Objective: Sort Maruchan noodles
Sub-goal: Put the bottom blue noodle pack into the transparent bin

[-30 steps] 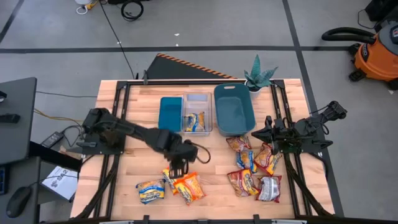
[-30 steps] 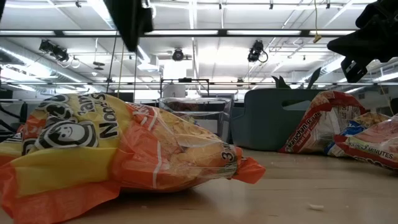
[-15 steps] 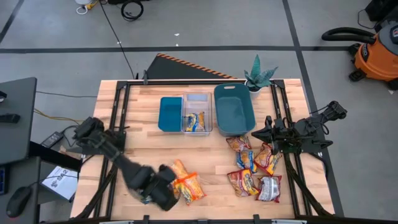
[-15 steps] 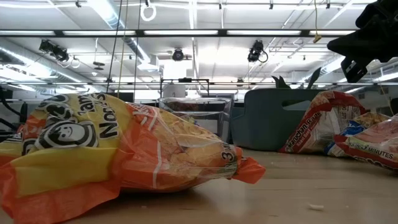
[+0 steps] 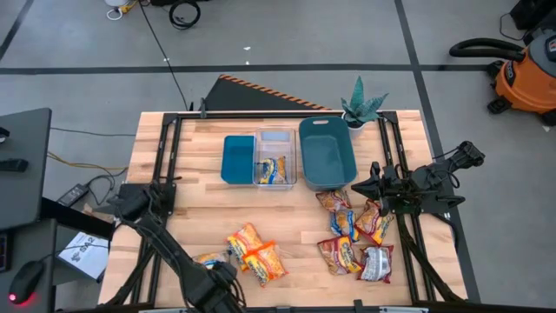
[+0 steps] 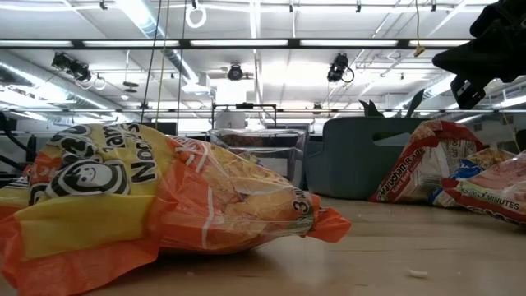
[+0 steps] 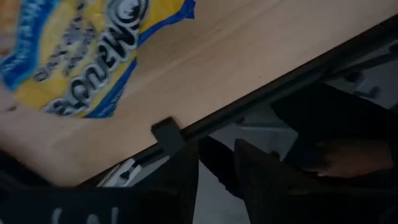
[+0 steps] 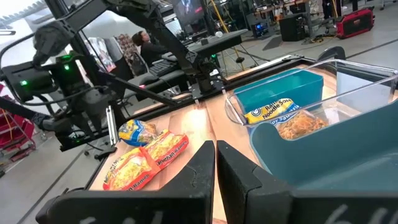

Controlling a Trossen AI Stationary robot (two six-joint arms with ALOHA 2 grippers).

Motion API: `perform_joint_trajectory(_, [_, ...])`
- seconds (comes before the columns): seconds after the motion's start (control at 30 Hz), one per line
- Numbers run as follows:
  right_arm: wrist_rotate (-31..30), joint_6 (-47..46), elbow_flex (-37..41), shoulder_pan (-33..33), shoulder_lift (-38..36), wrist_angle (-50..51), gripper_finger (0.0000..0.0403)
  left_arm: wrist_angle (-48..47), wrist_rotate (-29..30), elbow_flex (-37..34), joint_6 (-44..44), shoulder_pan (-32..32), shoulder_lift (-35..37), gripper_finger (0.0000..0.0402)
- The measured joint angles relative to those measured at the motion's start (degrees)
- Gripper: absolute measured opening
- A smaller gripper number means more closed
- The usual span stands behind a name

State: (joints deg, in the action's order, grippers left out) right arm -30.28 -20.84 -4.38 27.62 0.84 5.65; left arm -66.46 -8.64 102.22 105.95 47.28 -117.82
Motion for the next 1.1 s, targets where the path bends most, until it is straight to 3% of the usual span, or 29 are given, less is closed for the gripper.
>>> perform_joint_trajectory(0.5, [0.0, 0.01, 0.01, 0.0, 0.0, -0.01, 0.0022, -13.8, 4.8, 2.34, -8.52, -1.08, -1.26, 0.0128])
perform_joint_trajectory(0.6, [0.0, 0.0, 0.02, -0.02, -0.02, 0.0, 0.0022, -13.58, 7.72, 2.33, -11.25, -1.4, -1.94, 0.0145])
perform_joint_trajectory(0.8, [0.0, 0.01, 0.0, -0.02, -0.02, 0.0, 0.0022, -13.52, 7.39, 2.29, -19.39, -1.81, -5.09, 0.0162])
perform_joint_trajectory(0.97, [0.0, 0.0, 0.0, 0.0, 0.0, -0.02, 0.0022, -17.45, 4.92, 2.28, -21.41, -2.2, -7.02, 0.0146])
perform_joint_trajectory(1.1, [0.0, 0.01, 0.0, -0.01, -0.01, 0.0, 0.0022, -18.18, 3.8, 2.29, -22.92, -2.49, -7.05, 0.01])
